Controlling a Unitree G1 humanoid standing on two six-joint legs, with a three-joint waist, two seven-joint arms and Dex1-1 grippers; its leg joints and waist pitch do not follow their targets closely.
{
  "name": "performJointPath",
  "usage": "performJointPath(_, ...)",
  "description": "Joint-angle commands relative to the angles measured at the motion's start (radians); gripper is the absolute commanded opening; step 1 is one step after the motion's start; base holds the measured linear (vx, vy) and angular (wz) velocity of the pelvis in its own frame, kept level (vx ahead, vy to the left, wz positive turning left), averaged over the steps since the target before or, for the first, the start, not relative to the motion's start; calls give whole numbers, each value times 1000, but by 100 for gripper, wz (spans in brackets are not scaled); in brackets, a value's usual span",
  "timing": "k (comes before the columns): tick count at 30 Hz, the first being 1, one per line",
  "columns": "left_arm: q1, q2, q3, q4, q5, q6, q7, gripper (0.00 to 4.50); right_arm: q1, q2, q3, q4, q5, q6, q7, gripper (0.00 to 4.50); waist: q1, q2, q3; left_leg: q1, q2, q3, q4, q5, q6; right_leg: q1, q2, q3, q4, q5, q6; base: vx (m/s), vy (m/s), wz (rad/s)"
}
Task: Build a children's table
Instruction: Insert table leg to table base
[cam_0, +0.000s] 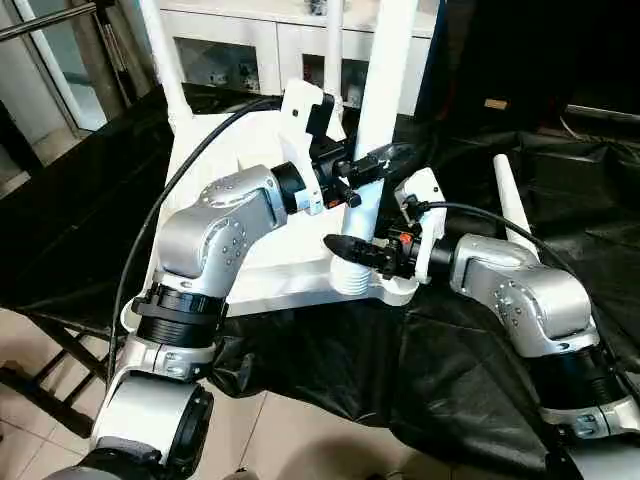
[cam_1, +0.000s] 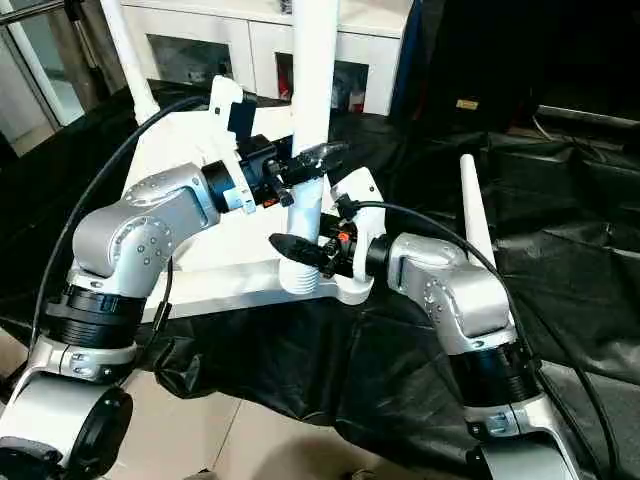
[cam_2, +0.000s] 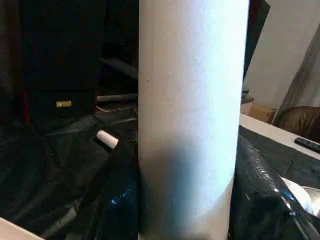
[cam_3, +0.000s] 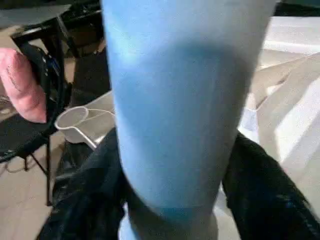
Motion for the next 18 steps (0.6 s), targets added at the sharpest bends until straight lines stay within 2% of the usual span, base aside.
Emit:
performJointPath(1, -24, 2, 6, -1, 6, -12, -7, 183, 10, 2, -30, 12, 12, 26, -20, 233, 0, -13, -82, -16, 12, 10, -62, 26, 74, 92, -43, 52, -69, -220, -119, 0, 0, 0)
performJointPath(4, -26, 2, 6, 3, 6, -15, -8, 183, 16, 4, -26, 13, 13, 35, -14, 223, 0, -13, -82, -16, 13, 9, -62, 25, 72, 93, -42, 52, -68, -216, -121, 0, 0, 0)
performJointPath(6, -28, 2, 7, 6, 6, -17, -9, 183, 19, 2, -22, 11, 12, 41, -10, 197, 1, -13, -82, -16, 12, 10, -62, 22, 69, 93, -43, 52, -69, -223, -118, 0, 0, 0)
performJointPath(10, -30, 2, 6, 11, 7, -21, -12, 183, 21, 1, -21, 9, 13, 44, -12, 193, 0, -13, -82, -17, 11, 10, -62, 19, 66, 93, -43, 51, -70, -229, -114, 0, 0, 0)
performJointPath(11, -31, 3, 6, 13, 8, -23, -12, 183, 21, 3, -24, 8, 20, 51, -10, 226, 0, -12, -82, -17, 11, 10, -63, 19, 66, 94, -43, 51, -70, -230, -113, 0, 0, 0)
performJointPath(13, -32, 2, 7, 16, 9, -24, -13, 183, 23, 8, -32, 3, 36, 69, -9, 260, 0, -12, -82, -16, 12, 9, -62, 19, 68, 93, -43, 52, -71, -226, -114, 0, 0, 0)
performJointPath(18, -31, 1, 6, 13, 10, -25, -14, 183, 20, 7, -24, 9, 10, 59, -30, 273, 0, -12, -82, -16, 12, 10, -63, 16, 63, 93, -43, 51, -71, -227, -116, 0, 0, 0)
